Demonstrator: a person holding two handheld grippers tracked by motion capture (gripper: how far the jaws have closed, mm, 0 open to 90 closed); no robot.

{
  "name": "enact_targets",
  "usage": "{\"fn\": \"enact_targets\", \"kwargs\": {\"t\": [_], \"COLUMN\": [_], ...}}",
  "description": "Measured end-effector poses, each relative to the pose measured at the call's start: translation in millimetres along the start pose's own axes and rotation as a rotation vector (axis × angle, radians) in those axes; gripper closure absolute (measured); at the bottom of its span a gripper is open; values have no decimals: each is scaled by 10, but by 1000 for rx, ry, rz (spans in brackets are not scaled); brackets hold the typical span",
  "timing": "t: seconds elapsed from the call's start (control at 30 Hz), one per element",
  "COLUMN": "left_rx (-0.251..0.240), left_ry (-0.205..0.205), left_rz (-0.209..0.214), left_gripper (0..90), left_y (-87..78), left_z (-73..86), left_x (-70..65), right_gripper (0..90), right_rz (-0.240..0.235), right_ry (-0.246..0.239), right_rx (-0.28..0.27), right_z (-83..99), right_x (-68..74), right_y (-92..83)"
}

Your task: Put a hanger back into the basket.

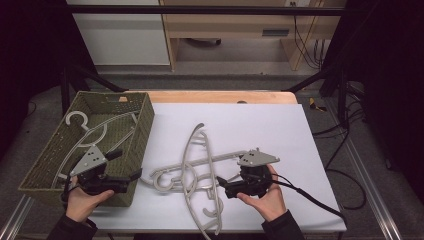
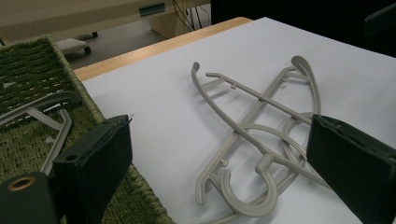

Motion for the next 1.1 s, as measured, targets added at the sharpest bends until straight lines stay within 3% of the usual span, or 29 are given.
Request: {"fn": "enact_targets", "kwargs": {"t": [0.4, 0.77, 0.87, 1.1], "left_rx": [-4, -1, 0, 7], "left_ry": [-4, -8, -7, -8], "left_rz": [-8, -19, -17, -17], "left_gripper": [63, 61, 61, 61], "left_y": [-60, -97, -98, -94], "left_z": [4, 13, 13, 15], "left_x": [39, 78, 76, 75], "right_gripper": [122, 207, 247, 285], "right_rz": [-25, -62, -95, -116], "right_ry": [-101, -129, -124, -114], "right_rx": [107, 163, 179, 212], "right_z": [-76, -35, 8, 92], "right_x": [371, 621, 702, 794], "right_y": [201, 390, 449, 541]}}
Point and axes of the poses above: each handheld gripper's, and its own axes: y roughly forward along the jaws, z roughly out of its underside, x roughly to its left, the point moved 1 cm from there along y, roughly forward along the jaws, and after that the axes turned 12 degrees about z, right-handed, at the moved point
